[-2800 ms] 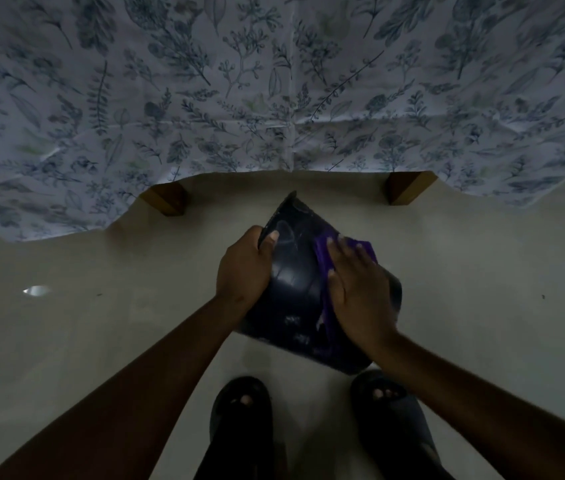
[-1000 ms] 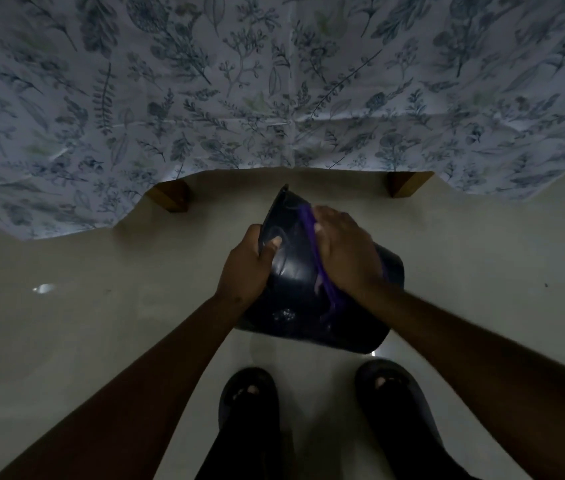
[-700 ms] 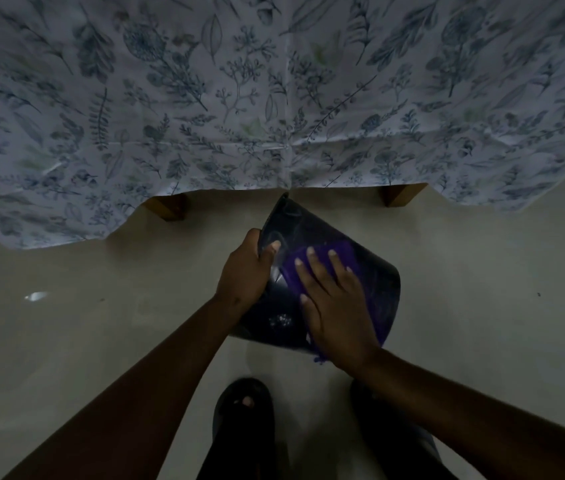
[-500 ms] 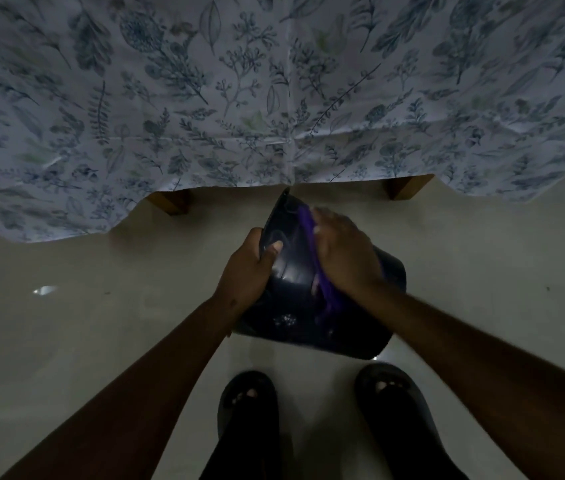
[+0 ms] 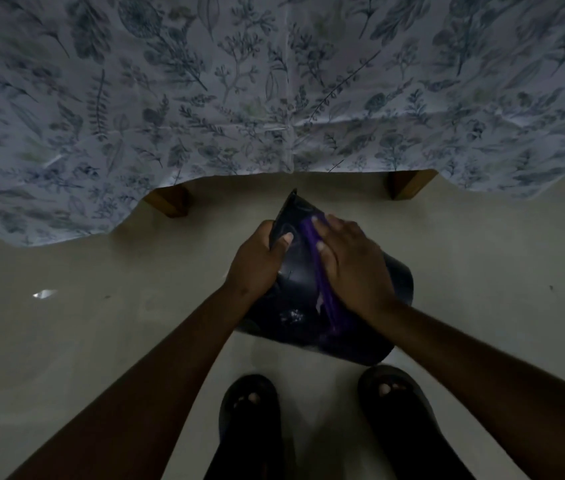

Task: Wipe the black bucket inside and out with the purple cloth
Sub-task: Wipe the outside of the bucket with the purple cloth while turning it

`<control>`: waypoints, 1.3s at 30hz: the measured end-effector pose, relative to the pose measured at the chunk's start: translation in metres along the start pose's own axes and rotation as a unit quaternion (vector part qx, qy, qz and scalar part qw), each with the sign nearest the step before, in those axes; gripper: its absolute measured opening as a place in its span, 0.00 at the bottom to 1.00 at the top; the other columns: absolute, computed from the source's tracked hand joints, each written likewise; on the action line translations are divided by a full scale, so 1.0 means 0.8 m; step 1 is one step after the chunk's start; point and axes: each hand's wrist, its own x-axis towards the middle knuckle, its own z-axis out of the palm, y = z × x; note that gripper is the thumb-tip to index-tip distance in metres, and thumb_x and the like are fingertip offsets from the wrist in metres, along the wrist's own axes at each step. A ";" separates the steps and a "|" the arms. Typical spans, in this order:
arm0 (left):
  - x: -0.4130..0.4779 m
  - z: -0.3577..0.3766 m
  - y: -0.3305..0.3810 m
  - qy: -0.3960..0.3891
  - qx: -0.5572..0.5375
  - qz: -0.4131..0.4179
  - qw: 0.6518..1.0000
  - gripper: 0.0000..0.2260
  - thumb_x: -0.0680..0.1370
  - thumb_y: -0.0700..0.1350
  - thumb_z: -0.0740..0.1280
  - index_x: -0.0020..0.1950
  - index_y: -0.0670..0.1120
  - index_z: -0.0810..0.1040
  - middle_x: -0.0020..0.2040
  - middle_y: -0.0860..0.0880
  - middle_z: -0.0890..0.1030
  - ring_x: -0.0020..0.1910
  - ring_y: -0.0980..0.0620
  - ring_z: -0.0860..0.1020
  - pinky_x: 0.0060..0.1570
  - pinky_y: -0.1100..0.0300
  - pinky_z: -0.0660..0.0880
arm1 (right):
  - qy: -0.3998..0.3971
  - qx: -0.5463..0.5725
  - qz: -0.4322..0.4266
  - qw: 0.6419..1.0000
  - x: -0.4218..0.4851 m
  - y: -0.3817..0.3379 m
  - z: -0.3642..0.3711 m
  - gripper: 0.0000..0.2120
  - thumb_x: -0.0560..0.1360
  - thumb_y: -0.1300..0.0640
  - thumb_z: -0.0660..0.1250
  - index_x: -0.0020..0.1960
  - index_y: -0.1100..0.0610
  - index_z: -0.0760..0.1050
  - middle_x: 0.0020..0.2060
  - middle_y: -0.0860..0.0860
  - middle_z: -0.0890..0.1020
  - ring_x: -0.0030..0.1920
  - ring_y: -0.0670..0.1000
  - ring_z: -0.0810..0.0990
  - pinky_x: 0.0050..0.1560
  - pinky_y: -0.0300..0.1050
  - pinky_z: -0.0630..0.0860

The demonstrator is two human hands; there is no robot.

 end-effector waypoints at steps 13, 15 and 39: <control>0.033 0.003 0.035 0.052 -0.030 -0.088 0.994 0.12 0.79 0.53 0.63 0.55 0.45 0.74 0.50 0.47 0.80 0.49 0.47 0.80 0.51 0.51 0.78 | 0.001 -0.013 -0.030 0.999 -0.050 -0.013 0.005 0.25 0.82 0.45 0.49 0.77 0.46 0.52 0.78 0.47 0.54 0.78 0.54 0.49 0.74 0.54 0.51; 0.010 0.001 0.029 0.037 -0.042 -0.041 0.998 0.10 0.81 0.51 0.61 0.57 0.46 0.73 0.47 0.51 0.79 0.45 0.52 0.79 0.45 0.59 0.77 | 0.019 -0.010 0.000 1.000 -0.019 0.002 0.001 0.23 0.82 0.46 0.48 0.76 0.48 0.56 0.76 0.50 0.60 0.76 0.54 0.57 0.73 0.54 0.56; 0.009 0.000 0.017 0.038 0.037 -0.015 0.998 0.14 0.83 0.53 0.56 0.57 0.44 0.73 0.49 0.45 0.81 0.48 0.45 0.79 0.45 0.57 0.73 | 0.040 -0.010 0.120 0.992 -0.022 0.002 0.002 0.23 0.81 0.51 0.48 0.75 0.52 0.61 0.73 0.52 0.68 0.72 0.57 0.65 0.69 0.54 0.63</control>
